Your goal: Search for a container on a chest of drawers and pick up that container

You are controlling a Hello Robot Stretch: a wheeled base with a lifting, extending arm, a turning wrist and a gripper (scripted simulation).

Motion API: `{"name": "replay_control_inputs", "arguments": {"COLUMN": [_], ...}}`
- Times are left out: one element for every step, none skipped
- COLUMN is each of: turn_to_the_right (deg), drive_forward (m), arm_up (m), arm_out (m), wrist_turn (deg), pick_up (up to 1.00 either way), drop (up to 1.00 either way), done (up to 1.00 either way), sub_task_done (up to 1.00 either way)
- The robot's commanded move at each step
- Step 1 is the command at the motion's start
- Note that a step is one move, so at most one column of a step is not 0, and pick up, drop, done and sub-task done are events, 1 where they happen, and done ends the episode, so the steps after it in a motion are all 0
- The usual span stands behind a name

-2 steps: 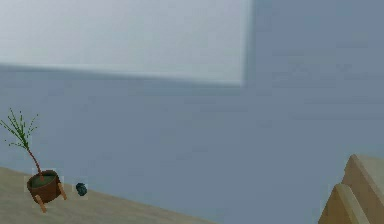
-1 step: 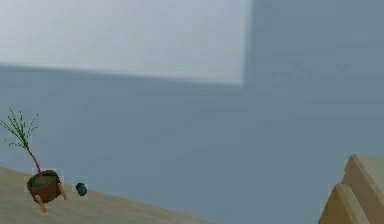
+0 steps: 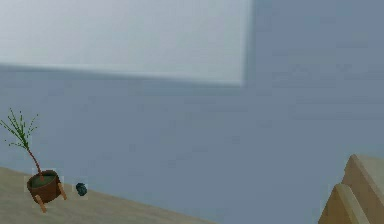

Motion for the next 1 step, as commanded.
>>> {"name": "replay_control_inputs", "arguments": {"turn_to_the_right": [0.0], "drive_forward": [0.0], "arm_up": [0.0], "arm_out": [0.0], "wrist_turn": [45.0], "pick_up": [0.0], "drop": [0.0], "done": [0.0], "sub_task_done": [0.0]}}
